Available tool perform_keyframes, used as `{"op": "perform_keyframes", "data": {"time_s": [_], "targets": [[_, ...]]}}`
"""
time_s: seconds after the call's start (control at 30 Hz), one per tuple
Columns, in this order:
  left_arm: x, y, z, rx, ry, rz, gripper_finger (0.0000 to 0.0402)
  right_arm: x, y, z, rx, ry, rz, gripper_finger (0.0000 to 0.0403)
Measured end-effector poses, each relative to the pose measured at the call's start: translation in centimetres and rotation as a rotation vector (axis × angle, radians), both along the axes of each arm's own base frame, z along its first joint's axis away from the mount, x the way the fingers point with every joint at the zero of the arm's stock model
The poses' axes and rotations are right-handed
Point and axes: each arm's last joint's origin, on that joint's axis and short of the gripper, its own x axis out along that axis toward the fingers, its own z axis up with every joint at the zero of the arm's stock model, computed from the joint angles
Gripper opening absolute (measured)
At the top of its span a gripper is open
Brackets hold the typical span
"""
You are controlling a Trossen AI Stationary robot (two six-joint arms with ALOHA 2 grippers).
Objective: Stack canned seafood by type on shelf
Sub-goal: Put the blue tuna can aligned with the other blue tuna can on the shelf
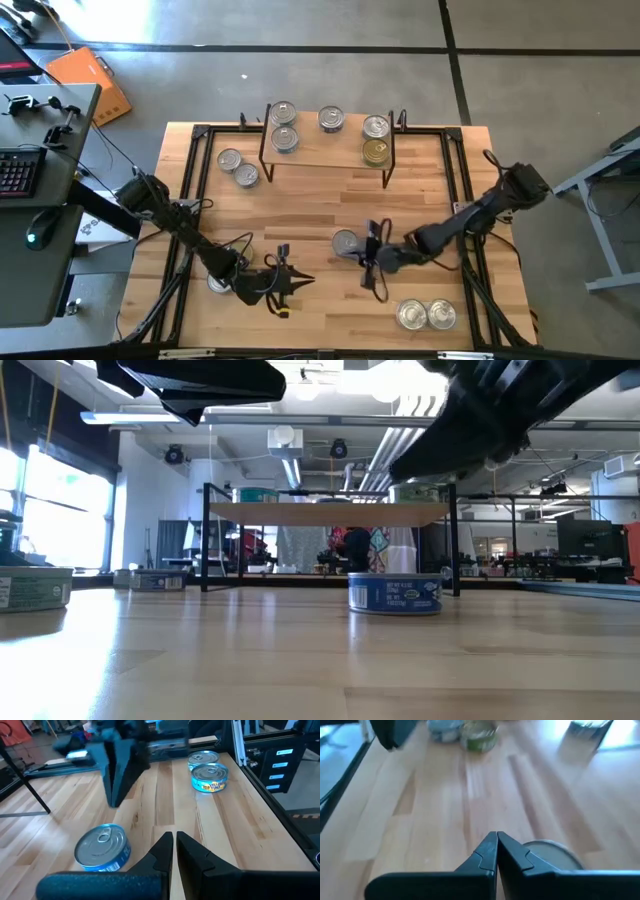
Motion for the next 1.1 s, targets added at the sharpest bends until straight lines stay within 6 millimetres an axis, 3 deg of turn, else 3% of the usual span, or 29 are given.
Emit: {"op": "perform_keyframes", "data": {"time_s": [0.23,0.43,0.63,0.77,1.1], "targets": [[1.2,1.8,0.1,-0.06,-0.012,0.059,0.0017,-2.4,4.0,-0.4,-0.007,-0.059,-0.078,0.0],[3.6,5.0,-0.9,-0.096,0.058,-0.057,0.0054,-3.8,6.3,-2.0,-0.019,-0.069,-0.116,0.0],[6.4,7.6,-3.3,0.018,0.114,-0.23,0.0123,-4.4,7.3,-3.7,-0.031,-0.078,-0.173,0.0],[8.3,9.1,-4.5,0.081,0.144,-0.205,0.0155,-4.5,7.4,-4.2,-0.028,-0.083,-0.197,0.0],[9.8,10.7,-7.4,0.247,0.236,-0.303,0.0139,-4.5,7.4,-4.1,-0.017,-0.088,-0.208,0.0]]}}
